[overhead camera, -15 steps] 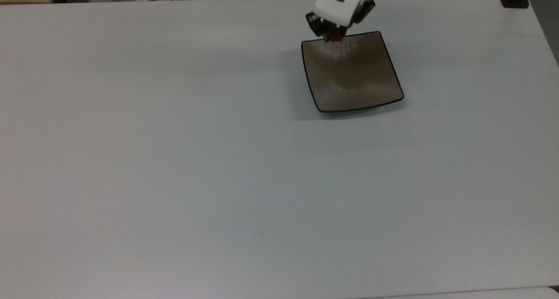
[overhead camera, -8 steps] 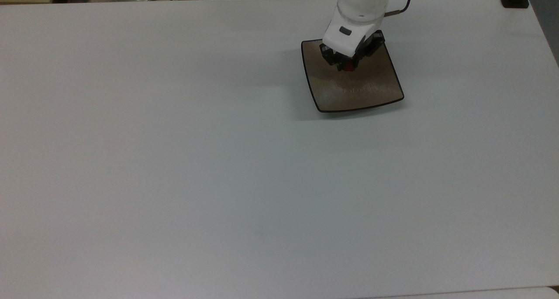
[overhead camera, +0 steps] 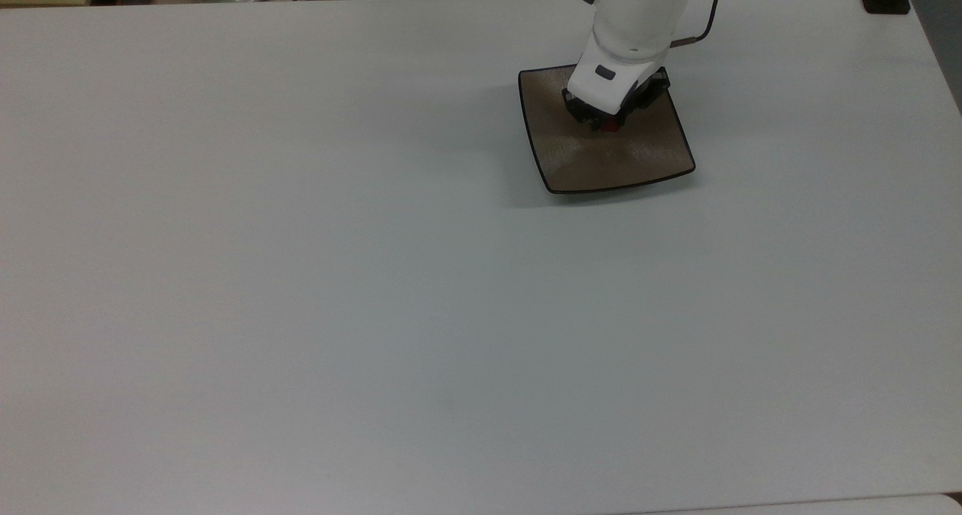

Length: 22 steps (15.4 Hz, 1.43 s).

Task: Strawberries on a ceramic plate
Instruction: 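Lower the held strawberry onto the plate's center, then open the gripper to release the strawberry on the plate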

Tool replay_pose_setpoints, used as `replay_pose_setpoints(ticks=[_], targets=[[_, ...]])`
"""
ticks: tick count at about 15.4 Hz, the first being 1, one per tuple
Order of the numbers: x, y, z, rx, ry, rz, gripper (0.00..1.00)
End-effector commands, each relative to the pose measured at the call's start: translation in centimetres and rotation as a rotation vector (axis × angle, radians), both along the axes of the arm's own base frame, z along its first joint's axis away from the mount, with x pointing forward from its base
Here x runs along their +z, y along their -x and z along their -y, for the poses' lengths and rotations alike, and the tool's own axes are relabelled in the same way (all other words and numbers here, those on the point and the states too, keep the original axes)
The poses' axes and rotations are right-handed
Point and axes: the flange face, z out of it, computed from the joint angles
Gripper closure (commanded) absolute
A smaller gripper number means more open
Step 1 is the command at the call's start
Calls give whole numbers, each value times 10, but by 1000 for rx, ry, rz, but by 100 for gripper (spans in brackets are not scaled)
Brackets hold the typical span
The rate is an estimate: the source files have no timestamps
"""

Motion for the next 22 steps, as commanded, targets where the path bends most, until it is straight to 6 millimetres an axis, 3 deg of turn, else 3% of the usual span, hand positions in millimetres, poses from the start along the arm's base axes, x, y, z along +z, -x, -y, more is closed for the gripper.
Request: replay_pose_setpoints(ticks=[1,3,4,6,7,8,12,15,19,22], targets=[[-9,0,-3,-20,-16,32,80],[-10,-1,-2,-19,-14,32,74],[-12,0,-3,-17,-12,29,64],[-12,-2,-1,-21,-14,31,37],[-12,-3,1,-25,-13,31,12],[-10,-3,0,-24,-14,32,0],[-4,-4,1,-26,-14,37,0],[22,-6,5,-33,-21,70,0],[100,-28,42,-87,13,46,0],[168,-45,96,-177,35,49,0]])
